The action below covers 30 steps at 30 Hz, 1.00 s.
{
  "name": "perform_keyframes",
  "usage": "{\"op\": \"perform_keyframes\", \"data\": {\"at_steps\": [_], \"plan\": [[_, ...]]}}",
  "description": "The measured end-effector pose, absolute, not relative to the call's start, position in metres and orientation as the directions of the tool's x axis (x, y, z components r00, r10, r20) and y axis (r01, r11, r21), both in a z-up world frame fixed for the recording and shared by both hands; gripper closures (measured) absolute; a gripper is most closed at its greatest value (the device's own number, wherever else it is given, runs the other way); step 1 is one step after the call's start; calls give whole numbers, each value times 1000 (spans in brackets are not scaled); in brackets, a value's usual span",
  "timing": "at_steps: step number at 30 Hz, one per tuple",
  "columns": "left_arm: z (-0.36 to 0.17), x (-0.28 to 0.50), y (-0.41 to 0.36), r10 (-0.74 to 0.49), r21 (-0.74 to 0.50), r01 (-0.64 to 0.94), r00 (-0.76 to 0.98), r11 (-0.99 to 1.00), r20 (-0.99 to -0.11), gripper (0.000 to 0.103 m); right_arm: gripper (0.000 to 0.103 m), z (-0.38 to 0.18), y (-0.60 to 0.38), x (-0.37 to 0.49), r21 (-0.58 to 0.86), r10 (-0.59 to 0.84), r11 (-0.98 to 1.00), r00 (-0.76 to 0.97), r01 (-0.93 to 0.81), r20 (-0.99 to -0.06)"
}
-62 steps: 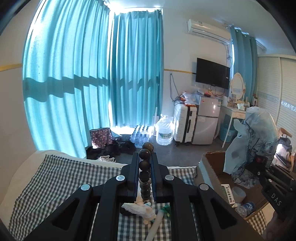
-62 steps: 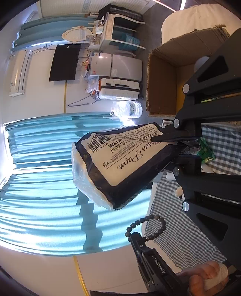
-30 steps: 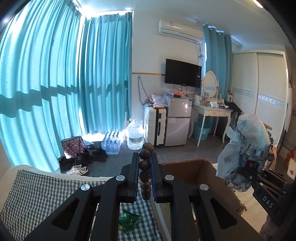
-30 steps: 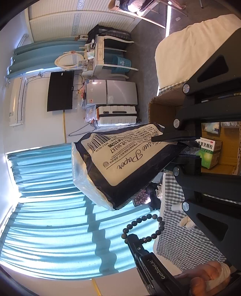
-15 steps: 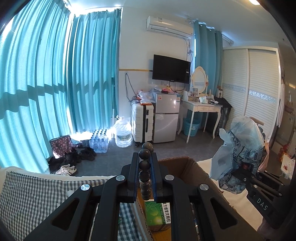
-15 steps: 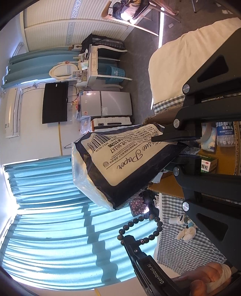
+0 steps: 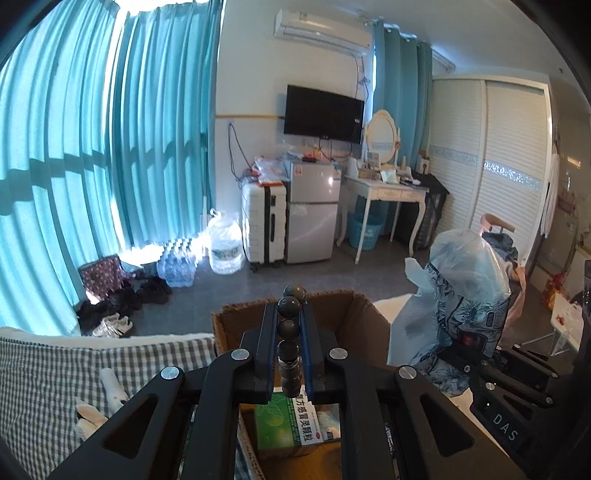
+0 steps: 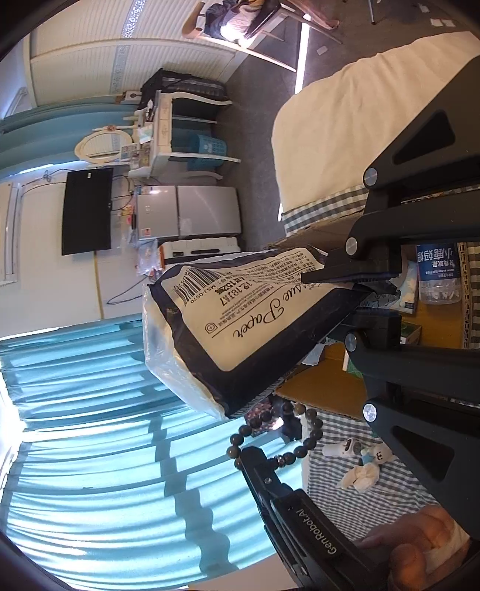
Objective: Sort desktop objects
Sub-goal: 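Lift and carry the bracelet and tissue paper pack with both tools over the cardboard box, then open both tools to drop the bracelet and tissue paper pack into the box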
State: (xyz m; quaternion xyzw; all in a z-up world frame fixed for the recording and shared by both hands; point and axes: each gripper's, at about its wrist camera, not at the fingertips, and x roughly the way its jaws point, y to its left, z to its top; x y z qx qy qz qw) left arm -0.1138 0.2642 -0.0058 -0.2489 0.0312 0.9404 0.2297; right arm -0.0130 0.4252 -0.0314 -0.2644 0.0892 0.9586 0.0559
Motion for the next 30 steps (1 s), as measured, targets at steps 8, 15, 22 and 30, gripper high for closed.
{"op": "perform_keyframes", "data": {"at_steps": [8,15,22,30], "plan": [[-37,-140,281,421,-86,-463,-694,-882,-583,92,92,-59,436,-30,163,30,-973,-790,-163,-612],[-56,-159,291,421,-103,-474,-637,-875,-645,92,91,-84,436,-46,121,41,-977,-712,-175,-701],[-79,-183,304,367,-106,-440,-564,-891,-739,92,91,-110,439,-57,108,33,-977,-628,-186,-778],[-93,-194,306,336,-103,-415,-540,-904,-772,89,88,-128,438,-66,96,32,-977,-576,-192,-817]]}}
